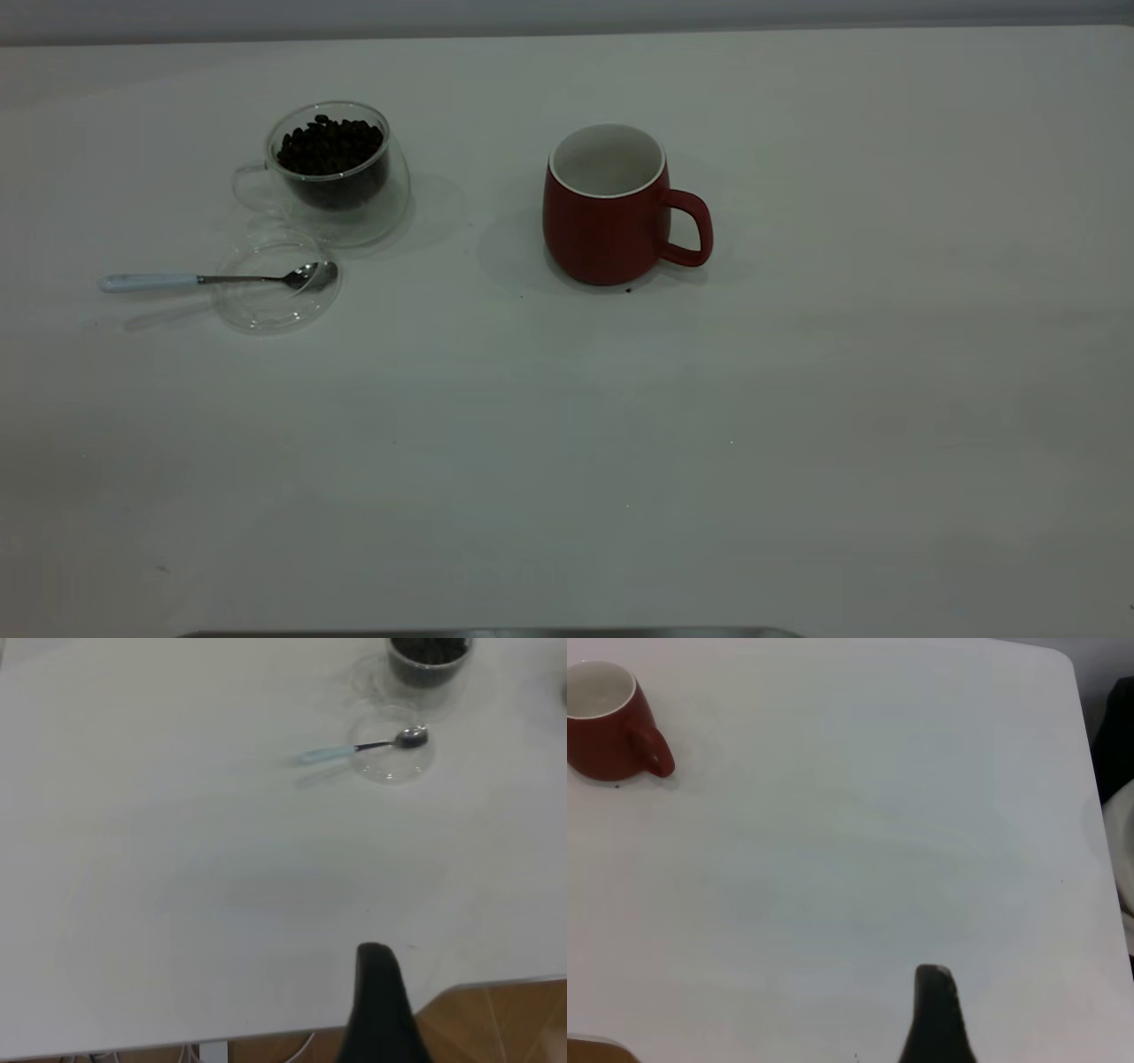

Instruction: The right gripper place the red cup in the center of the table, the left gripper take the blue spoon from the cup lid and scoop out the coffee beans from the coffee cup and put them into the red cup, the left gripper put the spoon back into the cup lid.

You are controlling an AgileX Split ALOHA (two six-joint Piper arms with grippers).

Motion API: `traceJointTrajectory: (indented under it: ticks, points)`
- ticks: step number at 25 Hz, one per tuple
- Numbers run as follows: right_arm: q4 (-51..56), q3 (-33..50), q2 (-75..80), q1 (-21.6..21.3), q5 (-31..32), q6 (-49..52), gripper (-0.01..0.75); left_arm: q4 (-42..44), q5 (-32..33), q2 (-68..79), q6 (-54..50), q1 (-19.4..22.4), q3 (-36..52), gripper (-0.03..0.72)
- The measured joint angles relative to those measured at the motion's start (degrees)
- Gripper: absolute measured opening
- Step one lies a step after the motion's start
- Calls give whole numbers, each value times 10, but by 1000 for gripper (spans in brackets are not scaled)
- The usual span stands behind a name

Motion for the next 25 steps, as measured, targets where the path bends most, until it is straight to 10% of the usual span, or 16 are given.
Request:
traceJointTrajectory:
  ticks: [25]
  points:
    - [0,0,0,0,0,0,587,-15,0,0,-8,2,0,590]
